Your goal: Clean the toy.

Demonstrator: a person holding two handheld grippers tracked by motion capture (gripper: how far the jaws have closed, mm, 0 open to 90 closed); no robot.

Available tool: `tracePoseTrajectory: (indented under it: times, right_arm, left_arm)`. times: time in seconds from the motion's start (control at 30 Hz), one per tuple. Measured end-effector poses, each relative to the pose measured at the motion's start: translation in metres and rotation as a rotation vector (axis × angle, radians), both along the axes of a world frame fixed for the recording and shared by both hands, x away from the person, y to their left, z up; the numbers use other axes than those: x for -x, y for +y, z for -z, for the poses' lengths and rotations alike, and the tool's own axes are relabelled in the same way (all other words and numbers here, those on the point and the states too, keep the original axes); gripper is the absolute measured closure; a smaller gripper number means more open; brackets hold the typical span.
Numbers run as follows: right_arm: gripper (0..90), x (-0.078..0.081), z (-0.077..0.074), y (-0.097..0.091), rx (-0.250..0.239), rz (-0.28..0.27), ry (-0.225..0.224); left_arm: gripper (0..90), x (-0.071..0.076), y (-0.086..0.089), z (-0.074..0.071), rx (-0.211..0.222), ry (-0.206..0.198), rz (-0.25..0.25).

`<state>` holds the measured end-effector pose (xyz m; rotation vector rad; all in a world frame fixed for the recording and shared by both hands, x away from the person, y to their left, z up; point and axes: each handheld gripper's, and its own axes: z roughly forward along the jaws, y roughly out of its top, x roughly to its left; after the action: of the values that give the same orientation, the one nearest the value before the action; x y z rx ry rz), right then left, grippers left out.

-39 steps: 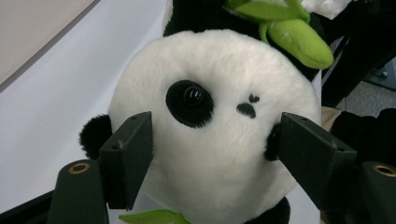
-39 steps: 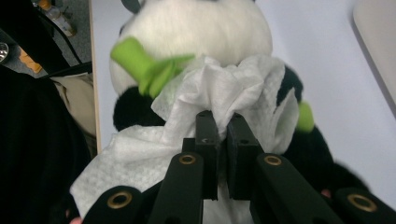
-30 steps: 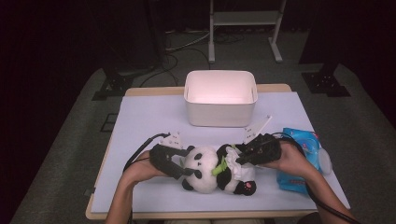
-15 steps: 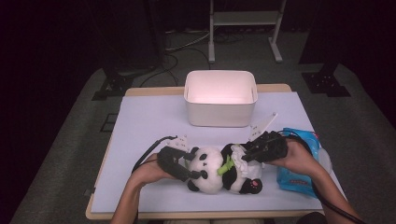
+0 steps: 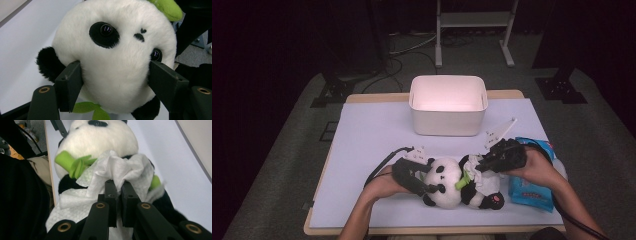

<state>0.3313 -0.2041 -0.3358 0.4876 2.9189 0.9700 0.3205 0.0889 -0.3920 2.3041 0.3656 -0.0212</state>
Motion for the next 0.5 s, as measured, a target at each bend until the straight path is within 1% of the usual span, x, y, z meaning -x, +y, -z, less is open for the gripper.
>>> tracePoseTrajectory:
  times: [0.1, 0.13, 0.2, 0.23, 0.37, 0.47, 0.5]
  right_arm:
    - [84.9, -0.002, -0.005, 0.008, -0.018, -0.025, 0.007]
    - [84.8, -0.002, -0.006, 0.013, -0.015, -0.033, 0.009]
    - [84.8, -0.003, -0.006, 0.024, 0.012, -0.050, 0.007]
    - [84.8, -0.004, -0.005, 0.032, 0.028, -0.068, 0.012]
    - [84.8, -0.009, -0.002, 0.055, 0.065, -0.106, 0.020]
    - [84.8, -0.014, -0.004, 0.063, 0.084, -0.110, 0.035]
    - [84.8, -0.016, -0.004, 0.065, 0.083, -0.117, 0.030]
  left_arm:
    - [28.4, 0.001, -0.003, 0.000, 0.004, -0.008, 0.007]
    - [28.4, 0.002, -0.004, 0.000, 0.005, -0.008, 0.005]
    - [28.4, 0.002, -0.005, 0.000, 0.002, -0.014, 0.007]
    - [28.4, 0.002, -0.005, 0.000, 0.002, -0.013, 0.006]
    - [28.3, 0.002, -0.003, 0.001, -0.008, -0.013, 0.006]
    - [28.2, 0.001, -0.001, 0.001, -0.003, -0.007, -0.002]
    - [28.1, 0.001, -0.001, 0.001, -0.003, -0.007, -0.004]
